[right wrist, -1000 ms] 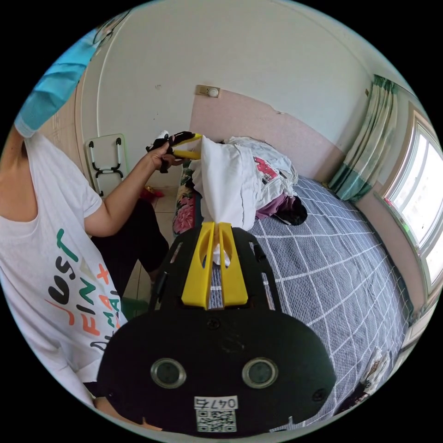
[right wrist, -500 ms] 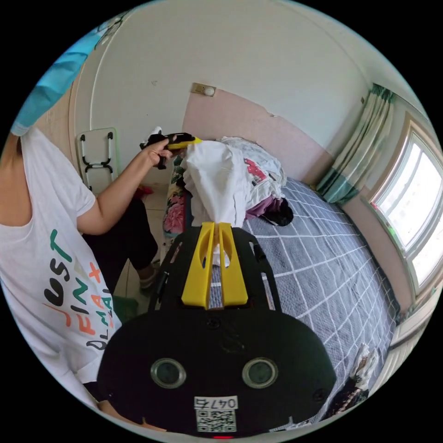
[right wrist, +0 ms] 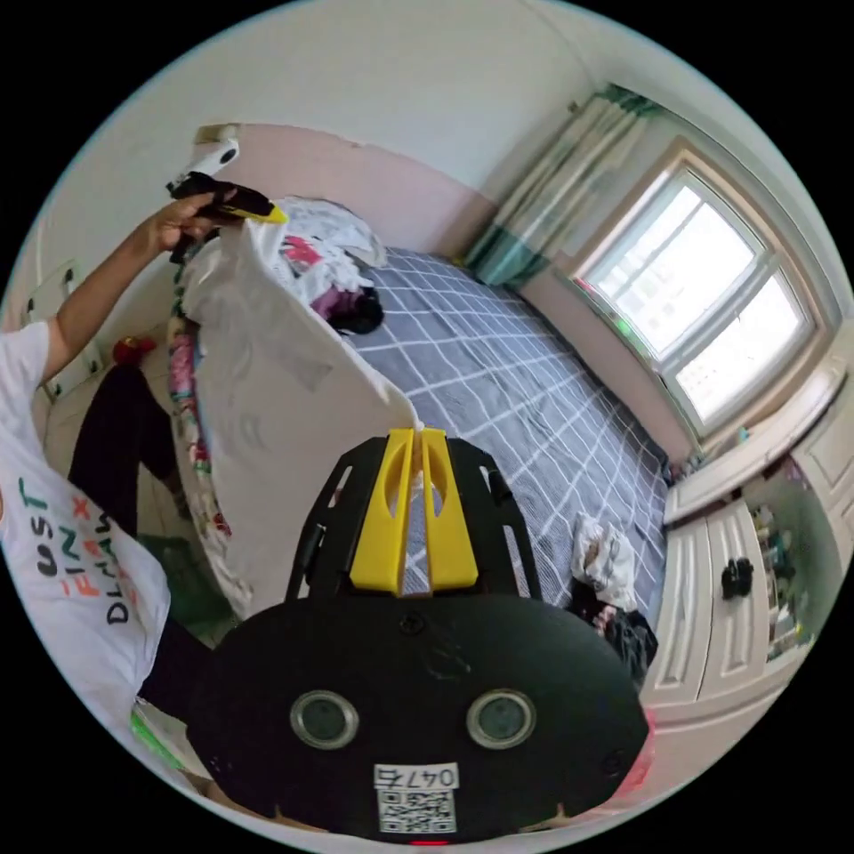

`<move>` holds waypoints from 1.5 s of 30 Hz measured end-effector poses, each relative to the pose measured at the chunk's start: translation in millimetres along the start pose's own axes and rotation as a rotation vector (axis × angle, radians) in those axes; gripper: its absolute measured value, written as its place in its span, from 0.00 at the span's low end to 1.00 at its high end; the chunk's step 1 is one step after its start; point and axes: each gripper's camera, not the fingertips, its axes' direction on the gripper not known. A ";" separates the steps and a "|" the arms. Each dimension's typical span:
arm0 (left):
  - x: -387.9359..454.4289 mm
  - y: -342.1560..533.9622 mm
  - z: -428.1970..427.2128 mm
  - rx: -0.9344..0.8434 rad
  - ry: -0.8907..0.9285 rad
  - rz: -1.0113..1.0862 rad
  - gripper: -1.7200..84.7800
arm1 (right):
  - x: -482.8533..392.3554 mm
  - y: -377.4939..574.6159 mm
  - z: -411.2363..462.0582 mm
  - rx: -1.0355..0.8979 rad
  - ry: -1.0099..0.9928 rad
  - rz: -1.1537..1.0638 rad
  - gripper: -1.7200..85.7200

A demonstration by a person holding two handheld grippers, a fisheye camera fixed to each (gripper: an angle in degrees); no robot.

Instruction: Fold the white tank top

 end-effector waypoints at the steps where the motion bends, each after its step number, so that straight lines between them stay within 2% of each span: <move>1: 20.2 -23.3 20.9 0.027 0.001 0.012 0.01 | 26.6 7.7 0.9 -0.014 0.039 0.063 0.02; 4: 80.4 -64.2 55.7 0.054 -0.072 0.090 0.01 | 78.7 36.4 -23.6 0.047 0.089 0.179 0.02; 8: 148.2 -67.8 113.4 -0.105 -0.263 0.253 0.01 | 89.7 84.1 -38.2 0.021 0.095 0.195 0.02; 10: 157.6 -52.4 146.6 -0.198 -0.300 0.290 0.01 | 72.6 126.3 -21.5 -0.055 0.098 0.182 0.02; 15: 154.9 15.1 228.9 -0.477 -0.275 0.344 0.02 | 20.1 232.5 36.1 -0.196 -0.024 0.240 0.02; 17: 143.9 53.5 256.7 -0.592 -0.210 0.335 0.03 | 1.1 273.8 55.8 -0.245 -0.061 0.277 0.02; 19: 130.0 75.5 264.0 -0.630 -0.160 0.278 0.04 | -19.4 325.3 82.2 -0.312 -0.165 0.320 0.02; 22: 108.2 90.1 246.1 -0.578 -0.065 0.129 0.06 | -34.3 376.5 94.4 -0.349 -0.213 0.384 0.03; 24: 106.0 86.5 228.7 -0.536 -0.082 0.103 0.08 | -32.4 396.6 87.2 -0.325 -0.204 0.439 0.03; 29: 148.2 43.1 224.3 -0.513 -0.181 0.250 0.15 | -13.0 400.1 79.6 -0.241 -0.138 0.482 0.06; 33: 177.4 9.3 259.7 -0.500 -0.200 0.338 0.16 | -6.9 361.7 121.2 -0.211 -0.118 0.400 0.08; 39: 182.1 -23.4 317.8 -0.517 -0.242 0.320 0.16 | -5.2 339.6 205.8 -0.319 0.056 0.394 0.07; 45: 187.0 -22.4 360.1 -0.552 -0.367 0.379 0.16 | -7.6 349.5 260.8 -0.407 0.052 0.472 0.09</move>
